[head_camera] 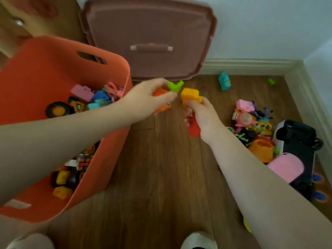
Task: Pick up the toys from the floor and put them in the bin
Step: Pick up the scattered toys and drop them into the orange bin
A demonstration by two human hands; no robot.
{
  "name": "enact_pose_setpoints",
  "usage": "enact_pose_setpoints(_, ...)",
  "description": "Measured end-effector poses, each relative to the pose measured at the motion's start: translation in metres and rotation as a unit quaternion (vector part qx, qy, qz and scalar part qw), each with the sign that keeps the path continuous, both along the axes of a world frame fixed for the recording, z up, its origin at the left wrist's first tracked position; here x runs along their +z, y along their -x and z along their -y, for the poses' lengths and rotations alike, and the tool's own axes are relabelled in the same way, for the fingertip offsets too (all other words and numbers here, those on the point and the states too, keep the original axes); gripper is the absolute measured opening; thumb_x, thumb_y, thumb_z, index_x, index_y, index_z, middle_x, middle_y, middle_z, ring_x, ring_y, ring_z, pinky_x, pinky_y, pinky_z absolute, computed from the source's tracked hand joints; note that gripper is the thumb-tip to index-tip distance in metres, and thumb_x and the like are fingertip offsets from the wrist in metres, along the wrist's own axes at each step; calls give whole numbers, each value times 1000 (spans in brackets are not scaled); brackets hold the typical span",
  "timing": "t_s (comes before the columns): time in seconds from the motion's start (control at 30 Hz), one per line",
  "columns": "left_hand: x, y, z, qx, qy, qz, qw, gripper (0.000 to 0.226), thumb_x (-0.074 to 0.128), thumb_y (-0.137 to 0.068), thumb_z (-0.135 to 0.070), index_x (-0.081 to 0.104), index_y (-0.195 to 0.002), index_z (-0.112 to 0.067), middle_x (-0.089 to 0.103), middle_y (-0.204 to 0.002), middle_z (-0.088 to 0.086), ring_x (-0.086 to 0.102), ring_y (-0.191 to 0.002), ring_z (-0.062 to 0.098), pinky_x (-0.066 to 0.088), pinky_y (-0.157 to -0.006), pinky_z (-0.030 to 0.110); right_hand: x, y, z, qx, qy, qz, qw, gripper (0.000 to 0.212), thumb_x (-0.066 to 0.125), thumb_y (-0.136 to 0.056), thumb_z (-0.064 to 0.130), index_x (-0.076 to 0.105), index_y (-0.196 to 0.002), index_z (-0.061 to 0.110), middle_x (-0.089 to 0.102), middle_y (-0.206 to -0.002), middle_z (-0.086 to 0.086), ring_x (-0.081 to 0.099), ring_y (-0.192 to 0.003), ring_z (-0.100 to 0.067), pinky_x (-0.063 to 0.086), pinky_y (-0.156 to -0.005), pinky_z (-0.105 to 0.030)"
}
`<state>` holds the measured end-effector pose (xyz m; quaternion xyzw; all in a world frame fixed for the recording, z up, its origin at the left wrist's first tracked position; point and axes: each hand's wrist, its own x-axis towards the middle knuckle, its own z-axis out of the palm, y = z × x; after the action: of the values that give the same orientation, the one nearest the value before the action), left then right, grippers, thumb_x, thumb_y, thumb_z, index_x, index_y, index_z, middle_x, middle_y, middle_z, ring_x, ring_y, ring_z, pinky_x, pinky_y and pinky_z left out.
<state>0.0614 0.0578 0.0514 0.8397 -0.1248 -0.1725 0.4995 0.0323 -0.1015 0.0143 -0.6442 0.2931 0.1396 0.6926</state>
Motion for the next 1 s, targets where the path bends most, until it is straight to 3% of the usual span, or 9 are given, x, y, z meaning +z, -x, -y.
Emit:
enact_pose_setpoints(0.07, 13, -6, -32, 84, -10, 71, 994, 7, 58, -81, -42, 58, -80, -35, 62, -70, -9, 56, -60, -2, 48, -64, 20, 28, 0, -20, -52, -171, -27, 984, 17, 47, -91, 17, 47, -75, 14, 48, -55, -4, 44, -43, -13, 35, -42, -20)
enact_pose_setpoints(0.13, 23, -12, -63, 152, -14, 87, 984, 15, 55, -79, -52, 60, -80, -38, 67, -77, -6, 64, -74, 4, 54, -78, 31, 54, 1, -41, -70, -244, -26, 967, 19, 43, -90, 18, 46, -72, 12, 46, -56, -2, 41, -45, -11, 34, -41, -17)
enact_pose_setpoints(0.23, 21, -14, -103, 193, -62, 95, 975, 19, 53, -77, -55, 60, -86, -40, 67, -95, -5, 65, -90, 16, 52, -86, 43, 84, -2, -76, -40, -266, 3, 963, 21, 38, -90, 16, 44, -70, 13, 43, -58, -2, 39, -44, -11, 31, -40, -16)
enact_pose_setpoints(0.37, -6, 4, -140, 145, -186, 49, 971, 36, 57, -80, -32, 57, -115, -23, 49, -123, 8, 52, -111, 25, 39, -93, 29, 100, -10, -129, 29, -258, -10, 966, 24, 38, -92, 17, 46, -72, 10, 46, -61, -5, 42, -44, -12, 34, -37, -15)
enact_pose_setpoints(0.47, -12, 21, -163, 151, -242, 20, 958, 52, 48, -88, -10, 38, -139, -16, 34, -143, 14, 36, -128, 31, 33, -102, 34, 95, -12, -168, 37, -258, -49, 964, 23, 42, -95, 19, 51, -79, 4, 51, -68, -9, 47, -54, -14, 39, -42, -19)
enact_pose_setpoints(0.67, 12, 17, -192, 202, -195, 153, 948, 49, 40, -89, -2, 42, -136, -16, 42, -137, 9, 39, -127, 25, 32, -102, 29, 70, -10, -201, 15, -248, -53, 967, 12, 51, -93, 24, 54, -86, 15, 56, -93, -9, 56, -81, -21, 44, -81, -31)
enact_pose_setpoints(0.73, 16, 19, -186, 160, -186, 175, 954, 41, 42, -91, -3, 51, -129, -17, 45, -132, 6, 43, -121, 20, 31, -94, 20, 65, -9, -196, 33, -222, -50, 973, 16, 49, -94, 26, 56, -105, 17, 55, -122, -12, 54, -112, -25, 36, -100, -30)
enact_pose_setpoints(0.8, 17, 24, -176, 112, -173, 200, 958, 36, 45, -91, -3, 57, -123, -14, 48, -127, 6, 45, -116, 17, 28, -90, 16, 64, -9, -183, 43, -203, -34, 978, 43, 46, -95, 29, 44, -135, 15, 42, -143, -15, 36, -135, -26, 23, -111, -33)
enact_pose_setpoints(1.0, 20, 43, -128, -59, -170, 262, 948, 39, 44, -83, -11, 57, -120, -9, 54, -121, 11, 50, -113, 29, 38, -96, 35, 73, 4, -109, 32, -184, 42, 982, 36, 39, -99, 21, 42, -133, 12, 63, -119, -17, 62, -109, -28, 44, -100, -40)
